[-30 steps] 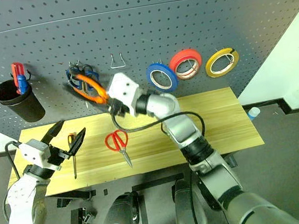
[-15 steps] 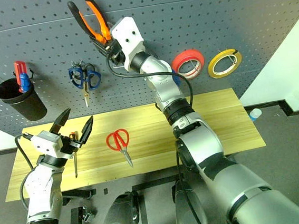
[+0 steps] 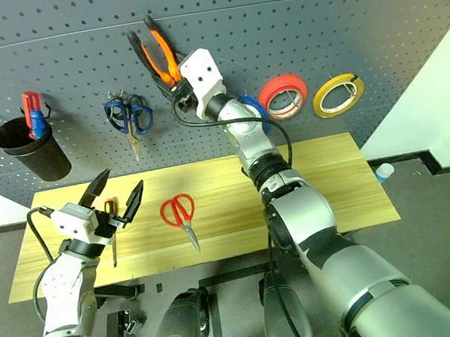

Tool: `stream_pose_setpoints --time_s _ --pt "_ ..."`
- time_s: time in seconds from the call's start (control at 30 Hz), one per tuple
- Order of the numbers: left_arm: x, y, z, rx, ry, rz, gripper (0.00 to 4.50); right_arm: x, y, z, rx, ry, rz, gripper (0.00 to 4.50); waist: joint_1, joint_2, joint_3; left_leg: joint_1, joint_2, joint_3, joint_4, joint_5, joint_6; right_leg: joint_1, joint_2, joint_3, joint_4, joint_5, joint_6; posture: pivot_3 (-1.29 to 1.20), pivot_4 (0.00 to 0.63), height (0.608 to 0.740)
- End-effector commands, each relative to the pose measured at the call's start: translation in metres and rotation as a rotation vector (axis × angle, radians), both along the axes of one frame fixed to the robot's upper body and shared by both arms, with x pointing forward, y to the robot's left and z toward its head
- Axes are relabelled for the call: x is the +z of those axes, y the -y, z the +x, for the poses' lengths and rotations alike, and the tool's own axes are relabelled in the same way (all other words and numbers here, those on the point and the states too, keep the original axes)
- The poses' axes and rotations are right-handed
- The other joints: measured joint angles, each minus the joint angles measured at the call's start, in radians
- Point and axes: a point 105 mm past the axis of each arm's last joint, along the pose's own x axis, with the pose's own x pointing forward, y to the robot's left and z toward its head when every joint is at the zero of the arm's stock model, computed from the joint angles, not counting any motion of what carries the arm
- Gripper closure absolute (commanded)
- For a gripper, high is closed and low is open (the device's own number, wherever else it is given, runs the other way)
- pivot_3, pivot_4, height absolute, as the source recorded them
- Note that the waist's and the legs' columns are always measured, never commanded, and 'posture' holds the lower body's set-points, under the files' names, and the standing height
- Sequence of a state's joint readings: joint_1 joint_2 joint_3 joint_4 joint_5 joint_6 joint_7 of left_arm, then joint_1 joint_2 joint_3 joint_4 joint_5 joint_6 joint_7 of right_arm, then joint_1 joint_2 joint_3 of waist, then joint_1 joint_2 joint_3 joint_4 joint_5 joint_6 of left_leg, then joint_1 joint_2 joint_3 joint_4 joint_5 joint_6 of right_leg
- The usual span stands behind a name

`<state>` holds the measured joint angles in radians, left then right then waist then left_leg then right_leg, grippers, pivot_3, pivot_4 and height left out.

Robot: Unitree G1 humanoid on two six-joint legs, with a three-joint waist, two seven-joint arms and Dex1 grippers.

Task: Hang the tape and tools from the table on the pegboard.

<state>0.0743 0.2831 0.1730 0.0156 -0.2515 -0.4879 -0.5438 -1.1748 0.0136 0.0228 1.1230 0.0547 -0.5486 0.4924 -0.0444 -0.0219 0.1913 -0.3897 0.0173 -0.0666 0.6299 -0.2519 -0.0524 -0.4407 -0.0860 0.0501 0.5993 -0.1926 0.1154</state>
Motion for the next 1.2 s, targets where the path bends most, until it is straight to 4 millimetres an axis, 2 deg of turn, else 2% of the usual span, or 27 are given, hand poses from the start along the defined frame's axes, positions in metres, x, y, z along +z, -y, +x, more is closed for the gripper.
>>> stream_pose_setpoints --time_s 0.03,0.27,0.43,0.57,0.63,0.7,0.9,0.93,1.07,1.2 --pt "0.01 0.001 -0.002 -0.014 0.037 0.008 0.72 0.025 0.002 -0.004 0.015 0.07 0.036 0.03 0.0 0.0 0.0 0.0 0.0 0.0 0.0 0.0 0.0 0.0 0.0 0.0 0.001 0.0 0.0 0.06 0.104 0.736" --pt "-0.004 -0.004 0.004 0.06 -0.067 0.023 0.72 0.025 0.014 -0.032 0.124 0.283 -0.097 0.03 0.001 0.0 0.0 0.002 0.0 0.0 0.001 0.001 -0.001 0.003 0.0 0.0 0.001 0.0 0.0 0.05 0.108 0.736" --pt "-0.02 -0.003 -0.004 0.155 -0.163 0.022 0.72 0.027 0.04 -0.06 0.187 0.431 -0.17 0.03 0.001 0.0 0.0 0.002 0.0 0.0 0.001 0.001 -0.001 0.003 0.0 0.0 0.0 0.001 0.001 0.04 0.124 0.736" --pt "-0.038 0.005 -0.008 0.187 -0.283 0.016 0.72 0.017 0.064 -0.073 0.226 0.405 -0.258 0.03 0.002 0.0 0.0 0.003 0.0 0.0 0.001 0.001 -0.001 0.003 0.0 0.0 0.001 0.001 0.001 0.05 0.137 0.736" --pt "-0.051 0.011 -0.008 0.209 -0.357 0.035 0.72 0.002 0.076 -0.079 0.26 0.344 -0.336 0.03 0.003 0.001 0.0 0.007 0.0 0.0 0.001 0.001 -0.001 0.007 0.0 0.0 0.001 0.0 0.001 0.05 0.143 0.736" --pt "-0.063 0.016 -0.005 0.234 -0.435 0.024 0.72 -0.022 0.087 -0.089 0.313 0.262 -0.448 0.03 0.005 0.001 0.0 0.015 0.0 0.0 0.001 0.0 -0.001 0.016 0.0 0.0 -0.002 -0.003 -0.003 0.05 0.148 0.736" --pt "-0.118 0.023 0.006 0.375 -0.815 0.064 0.72 -0.09 0.123 -0.124 0.455 0.0 -0.677 0.03 0.006 0.001 0.001 0.016 0.0 0.0 0.003 0.0 -0.001 0.019 0.0 0.001 -0.002 -0.005 0.0 0.03 0.16 0.736" --pt "-0.123 0.024 0.007 0.39 -0.862 0.05 0.72 -0.096 0.127 -0.126 0.457 -0.026 -0.688 0.03 0.002 0.001 0.001 0.016 0.0 0.0 0.003 0.0 -0.001 0.019 0.0 0.001 -0.002 -0.005 0.0 0.03 0.164 0.736" --pt "-0.139 0.036 0.008 0.417 -1.032 0.052 0.01 -0.119 0.141 -0.126 0.41 -0.07 -0.747 0.0 -0.004 -0.001 0.002 0.017 0.0 0.0 0.002 0.0 -0.001 0.019 0.0 0.001 -0.002 -0.005 0.001 0.01 0.173 0.736" --pt "-0.136 0.052 0.018 0.444 -1.09 0.001 0.01 -0.133 0.148 -0.13 0.405 -0.105 -0.771 0.0 0.002 -0.003 0.003 0.016 0.0 0.0 0.003 0.0 -0.001 0.018 0.0 0.001 -0.002 -0.005 0.001 0.01 0.179 0.736"
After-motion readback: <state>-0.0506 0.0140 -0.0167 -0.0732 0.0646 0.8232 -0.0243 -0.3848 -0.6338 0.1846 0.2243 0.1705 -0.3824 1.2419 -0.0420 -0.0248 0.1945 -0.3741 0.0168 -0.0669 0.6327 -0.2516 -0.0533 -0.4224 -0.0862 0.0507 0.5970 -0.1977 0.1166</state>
